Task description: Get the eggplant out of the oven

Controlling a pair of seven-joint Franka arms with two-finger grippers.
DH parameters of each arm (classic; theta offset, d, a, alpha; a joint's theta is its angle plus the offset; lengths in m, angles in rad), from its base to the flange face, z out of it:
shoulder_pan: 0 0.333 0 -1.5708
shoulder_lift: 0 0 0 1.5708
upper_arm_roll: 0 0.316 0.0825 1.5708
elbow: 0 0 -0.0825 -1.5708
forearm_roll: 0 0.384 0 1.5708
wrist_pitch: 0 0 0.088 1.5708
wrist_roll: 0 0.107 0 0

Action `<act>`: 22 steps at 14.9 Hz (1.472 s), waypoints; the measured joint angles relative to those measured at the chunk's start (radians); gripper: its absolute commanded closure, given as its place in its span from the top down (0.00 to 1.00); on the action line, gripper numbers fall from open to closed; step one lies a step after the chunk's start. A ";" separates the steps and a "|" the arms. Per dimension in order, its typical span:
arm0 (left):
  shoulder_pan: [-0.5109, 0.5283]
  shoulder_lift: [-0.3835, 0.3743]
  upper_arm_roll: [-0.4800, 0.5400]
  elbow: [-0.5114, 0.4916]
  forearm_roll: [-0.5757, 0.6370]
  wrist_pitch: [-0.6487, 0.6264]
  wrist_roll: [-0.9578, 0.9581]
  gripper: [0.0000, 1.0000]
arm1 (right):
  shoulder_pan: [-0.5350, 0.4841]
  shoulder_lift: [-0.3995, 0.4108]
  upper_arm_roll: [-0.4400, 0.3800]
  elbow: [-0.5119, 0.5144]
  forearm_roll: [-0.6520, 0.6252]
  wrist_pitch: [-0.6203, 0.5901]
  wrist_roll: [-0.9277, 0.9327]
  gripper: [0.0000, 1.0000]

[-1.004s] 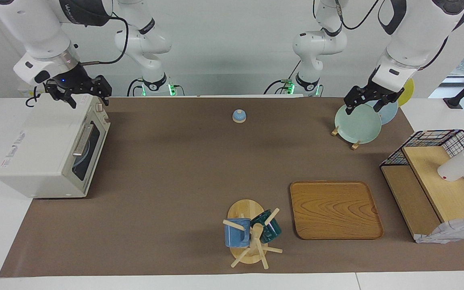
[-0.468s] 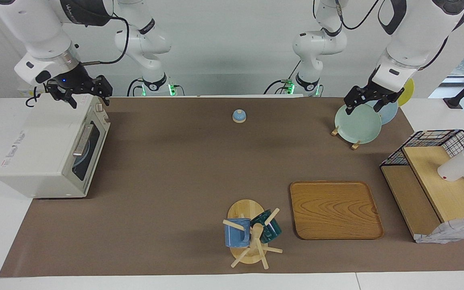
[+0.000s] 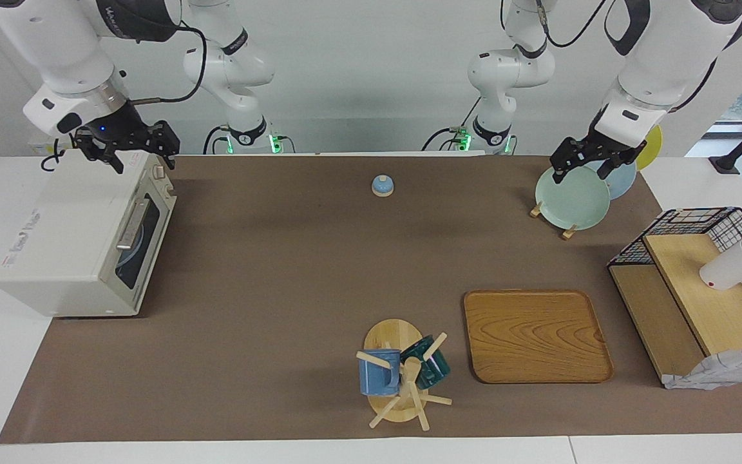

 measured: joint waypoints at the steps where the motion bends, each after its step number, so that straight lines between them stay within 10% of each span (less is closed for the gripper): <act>1: 0.000 0.000 0.000 0.000 0.000 0.000 0.000 1.00 | 0.001 0.000 0.000 -0.005 0.000 0.024 0.000 0.00; 22: 0.000 0.000 0.000 0.000 0.000 0.000 0.000 1.00 | -0.122 -0.002 -0.009 -0.369 -0.064 0.366 -0.089 0.00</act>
